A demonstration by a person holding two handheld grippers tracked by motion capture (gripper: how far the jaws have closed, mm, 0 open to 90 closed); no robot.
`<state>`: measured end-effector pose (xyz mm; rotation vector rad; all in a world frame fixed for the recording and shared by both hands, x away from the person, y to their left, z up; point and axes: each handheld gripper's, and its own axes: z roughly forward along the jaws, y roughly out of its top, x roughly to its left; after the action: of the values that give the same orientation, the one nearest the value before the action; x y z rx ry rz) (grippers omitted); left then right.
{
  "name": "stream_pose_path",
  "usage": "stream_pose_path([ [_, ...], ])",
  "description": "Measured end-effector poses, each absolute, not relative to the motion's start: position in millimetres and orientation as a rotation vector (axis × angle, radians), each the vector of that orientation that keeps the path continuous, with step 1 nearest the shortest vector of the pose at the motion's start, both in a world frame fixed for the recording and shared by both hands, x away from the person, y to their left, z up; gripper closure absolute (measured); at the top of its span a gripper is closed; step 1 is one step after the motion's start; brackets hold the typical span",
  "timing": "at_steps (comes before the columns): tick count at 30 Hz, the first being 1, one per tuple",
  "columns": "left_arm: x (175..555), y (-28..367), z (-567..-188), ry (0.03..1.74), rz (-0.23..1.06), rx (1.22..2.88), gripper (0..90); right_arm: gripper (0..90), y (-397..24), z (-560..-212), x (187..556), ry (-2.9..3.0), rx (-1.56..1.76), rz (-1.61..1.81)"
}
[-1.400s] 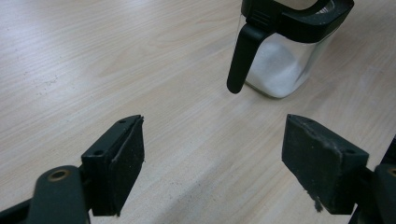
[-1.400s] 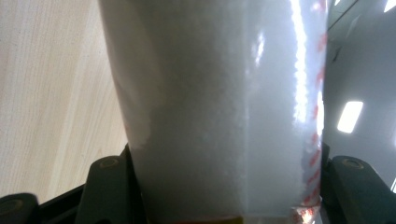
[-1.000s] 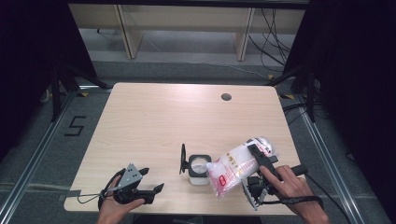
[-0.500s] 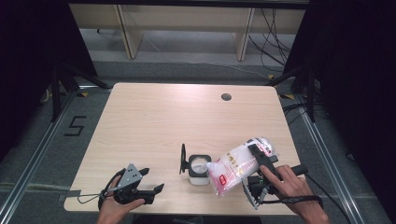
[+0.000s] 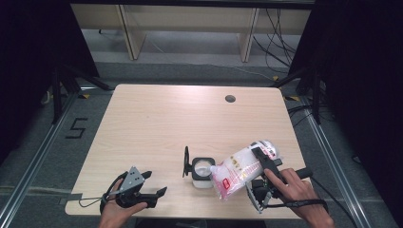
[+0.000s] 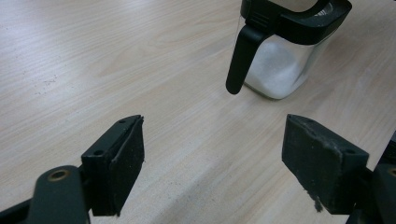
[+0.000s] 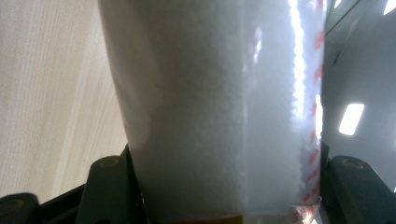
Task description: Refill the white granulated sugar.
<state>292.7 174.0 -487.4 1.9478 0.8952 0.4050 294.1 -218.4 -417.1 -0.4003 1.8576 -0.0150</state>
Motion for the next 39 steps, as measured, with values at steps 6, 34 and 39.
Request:
stream_pose_path([
  [6, 293.2, 173.6, -488.1, 0.898, 0.395, 1.95, 20.5, 41.7, -219.8, -417.3, 293.9, 1.863, -0.376, -0.014],
  [34, 293.4, 173.7, -488.0, 0.895, 0.396, 1.953, 20.4, 41.7, -216.7, -420.5, 293.9, 1.863, -0.381, -0.007],
  [39, 294.3, 174.9, -487.4, 0.872, 0.411, 1.966, 20.5, 41.8, -215.4, -420.8, 294.6, 1.878, -0.397, -0.024],
])
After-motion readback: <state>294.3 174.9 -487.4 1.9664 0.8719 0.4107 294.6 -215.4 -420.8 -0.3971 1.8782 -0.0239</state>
